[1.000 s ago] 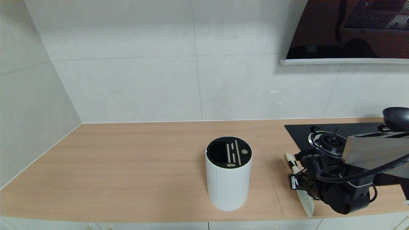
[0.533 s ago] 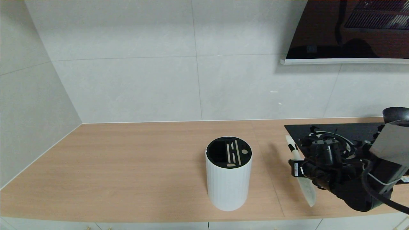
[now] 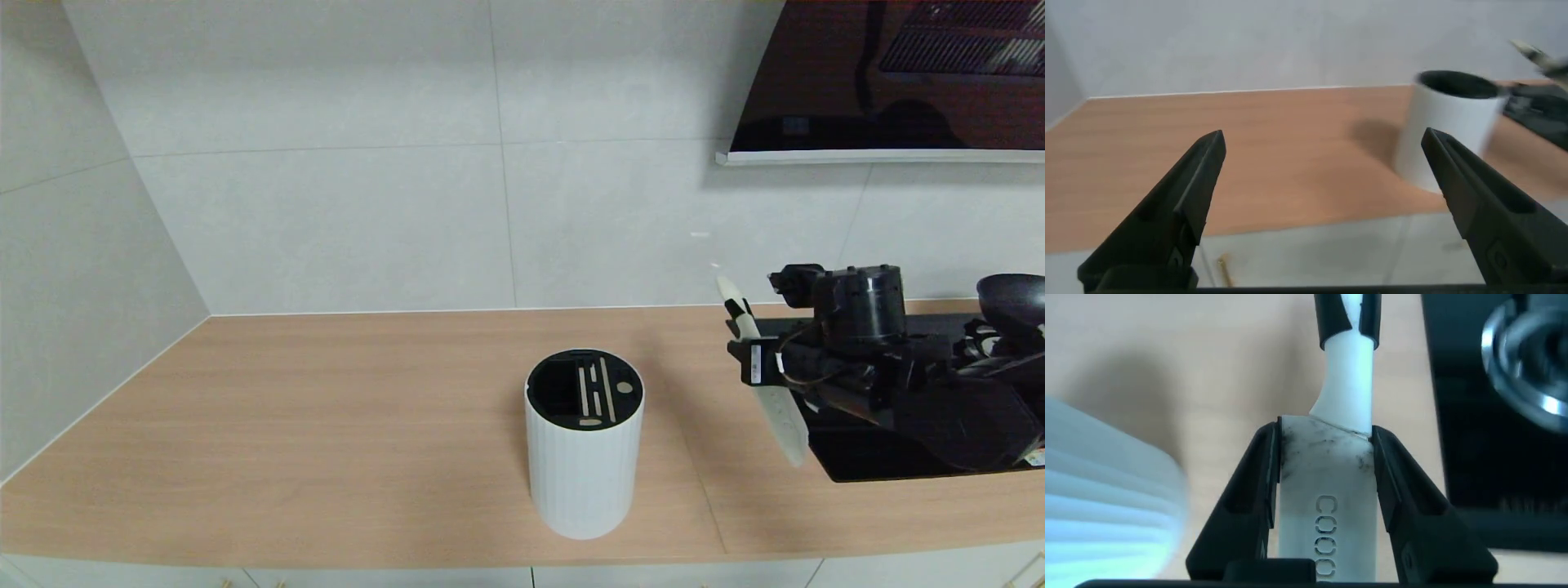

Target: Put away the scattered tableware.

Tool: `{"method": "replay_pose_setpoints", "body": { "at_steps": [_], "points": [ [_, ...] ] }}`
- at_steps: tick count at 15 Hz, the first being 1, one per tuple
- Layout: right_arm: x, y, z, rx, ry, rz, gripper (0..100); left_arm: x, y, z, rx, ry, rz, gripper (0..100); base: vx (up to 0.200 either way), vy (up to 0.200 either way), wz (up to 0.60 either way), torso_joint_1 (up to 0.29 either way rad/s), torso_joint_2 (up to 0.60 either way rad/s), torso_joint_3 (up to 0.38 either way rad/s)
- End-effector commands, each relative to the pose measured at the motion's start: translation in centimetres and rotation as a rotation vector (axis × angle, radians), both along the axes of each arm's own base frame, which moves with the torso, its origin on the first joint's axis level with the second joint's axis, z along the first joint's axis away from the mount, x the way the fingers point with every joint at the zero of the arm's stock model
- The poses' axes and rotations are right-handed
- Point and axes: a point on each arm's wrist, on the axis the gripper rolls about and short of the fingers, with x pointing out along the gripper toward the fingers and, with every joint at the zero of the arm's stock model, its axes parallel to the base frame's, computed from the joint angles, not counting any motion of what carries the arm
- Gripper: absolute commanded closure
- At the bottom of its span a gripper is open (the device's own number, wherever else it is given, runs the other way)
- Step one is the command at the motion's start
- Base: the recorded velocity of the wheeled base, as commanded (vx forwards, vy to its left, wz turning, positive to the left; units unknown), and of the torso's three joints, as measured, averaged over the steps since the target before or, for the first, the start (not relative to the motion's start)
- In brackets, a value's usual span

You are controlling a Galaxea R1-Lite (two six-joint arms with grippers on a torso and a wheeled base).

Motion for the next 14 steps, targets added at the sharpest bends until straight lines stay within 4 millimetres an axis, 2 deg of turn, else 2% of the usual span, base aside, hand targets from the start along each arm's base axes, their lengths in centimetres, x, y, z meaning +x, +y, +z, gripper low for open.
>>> {"method": "replay_pose_setpoints", "body": {
  "at_steps": [1, 2, 4, 6, 7, 9, 10, 12, 14],
  "points": [
    [0.0, 2.2, 3.4, 0.033, -0.087, 0.062, 100, 4.3, -0.3, 6.2, 0.013, 0.212, -0.141, 0, 0.000, 0.000, 0.00, 0.000, 0.00, 0.000],
    [0.0, 3.3, 4.3, 0.041, -0.100, 0.095, 100, 6.6, -0.7, 7.6, 0.027, 0.277, -0.181, 0, 0.000, 0.000, 0.00, 0.000, 0.00, 0.000],
    [-0.4, 4.6, 6.3, 0.058, -0.131, 0.136, 100, 11.0, -1.8, 10.3, 0.038, 0.301, -0.246, 0, 0.000, 0.000, 0.00, 0.000, 0.00, 0.000],
    [-2.0, 5.3, 8.3, 0.083, -0.175, 0.174, 100, 15.2, -2.9, 12.0, 0.036, 0.309, -0.282, 0, 0.000, 0.000, 0.00, 0.000, 0.00, 0.000],
    [-3.1, 5.5, 8.9, 0.090, -0.182, 0.196, 100, 17.1, -3.4, 12.2, 0.031, 0.328, -0.304, 0, 0.000, 0.000, 0.00, 0.000, 0.00, 0.000],
    [-4.6, 5.9, 9.2, 0.097, -0.185, 0.231, 100, 19.6, -4.2, 11.8, 0.002, 0.359, -0.337, 0, 0.000, 0.000, 0.00, 0.000, 0.00, 0.000],
    [-5.9, 6.6, 9.5, 0.104, -0.191, 0.268, 100, 20.8, -5.3, 11.1, -0.084, 0.386, -0.372, 0, 0.000, 0.000, 0.00, 0.000, 0.00, 0.000],
    [-7.6, 7.5, 9.4, 0.106, -0.184, 0.321, 100, 22.1, -6.4, 10.3, -0.226, 0.384, -0.406, 0, 0.000, 0.000, 0.00, 0.000, 0.00, 0.000],
    [-8.9, 8.7, 9.0, 0.107, -0.167, 0.375, 100, 23.7, -6.8, 9.8, -0.240, 0.342, -0.403, 0, 0.000, 0.000, 0.00, 0.000, 0.00, 0.000]
  ]
}}
